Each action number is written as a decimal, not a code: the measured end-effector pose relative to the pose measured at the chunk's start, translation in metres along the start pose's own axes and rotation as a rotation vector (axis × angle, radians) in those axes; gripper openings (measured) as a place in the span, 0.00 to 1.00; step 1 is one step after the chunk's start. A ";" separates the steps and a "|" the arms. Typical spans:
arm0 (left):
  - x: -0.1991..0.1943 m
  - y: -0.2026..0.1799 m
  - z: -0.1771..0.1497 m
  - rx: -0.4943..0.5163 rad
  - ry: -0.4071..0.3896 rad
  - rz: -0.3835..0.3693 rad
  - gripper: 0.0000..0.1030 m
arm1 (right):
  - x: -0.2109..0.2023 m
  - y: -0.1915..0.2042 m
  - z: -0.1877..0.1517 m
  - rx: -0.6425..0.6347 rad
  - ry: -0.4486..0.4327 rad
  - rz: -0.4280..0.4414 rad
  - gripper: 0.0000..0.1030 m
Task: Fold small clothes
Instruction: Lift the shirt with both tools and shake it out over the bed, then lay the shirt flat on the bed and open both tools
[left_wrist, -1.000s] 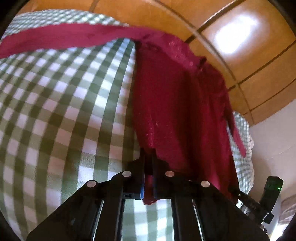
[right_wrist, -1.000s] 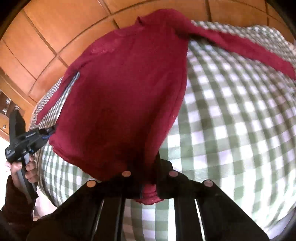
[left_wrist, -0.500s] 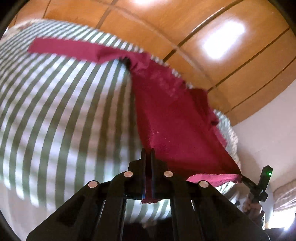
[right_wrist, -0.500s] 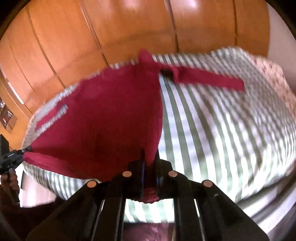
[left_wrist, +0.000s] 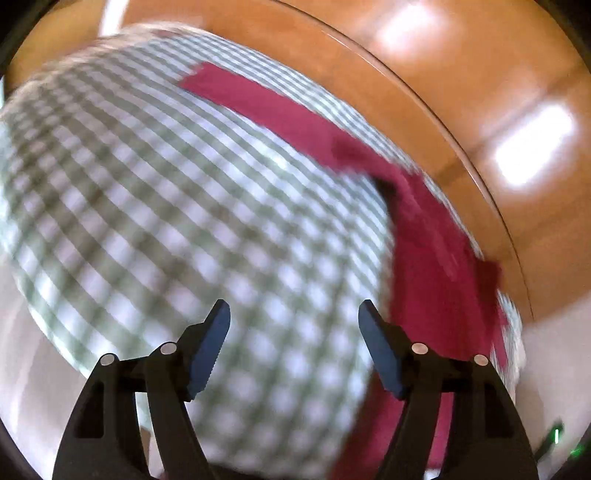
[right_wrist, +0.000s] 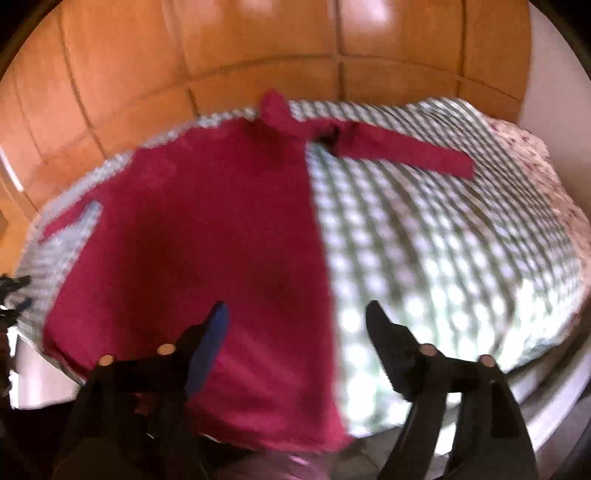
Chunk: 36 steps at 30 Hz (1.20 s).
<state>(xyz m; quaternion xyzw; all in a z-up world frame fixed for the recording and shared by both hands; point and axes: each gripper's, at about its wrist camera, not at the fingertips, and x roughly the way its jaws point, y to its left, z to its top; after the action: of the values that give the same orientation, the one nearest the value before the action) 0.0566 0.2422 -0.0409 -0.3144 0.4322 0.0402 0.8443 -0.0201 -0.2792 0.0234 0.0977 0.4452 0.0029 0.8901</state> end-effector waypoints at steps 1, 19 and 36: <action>-0.002 0.008 0.013 -0.019 -0.031 0.029 0.68 | 0.009 0.019 0.001 -0.021 0.013 0.049 0.79; 0.078 0.080 0.173 -0.137 -0.160 0.295 0.67 | 0.101 0.133 -0.026 -0.231 0.233 0.197 0.98; 0.058 0.086 0.177 -0.068 -0.171 0.403 0.62 | 0.110 0.132 -0.025 -0.260 0.221 0.152 0.98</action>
<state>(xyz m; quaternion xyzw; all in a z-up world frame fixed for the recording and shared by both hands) 0.1882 0.3997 -0.0515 -0.2452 0.4116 0.2492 0.8416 0.0376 -0.1354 -0.0546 0.0141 0.5274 0.1386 0.8381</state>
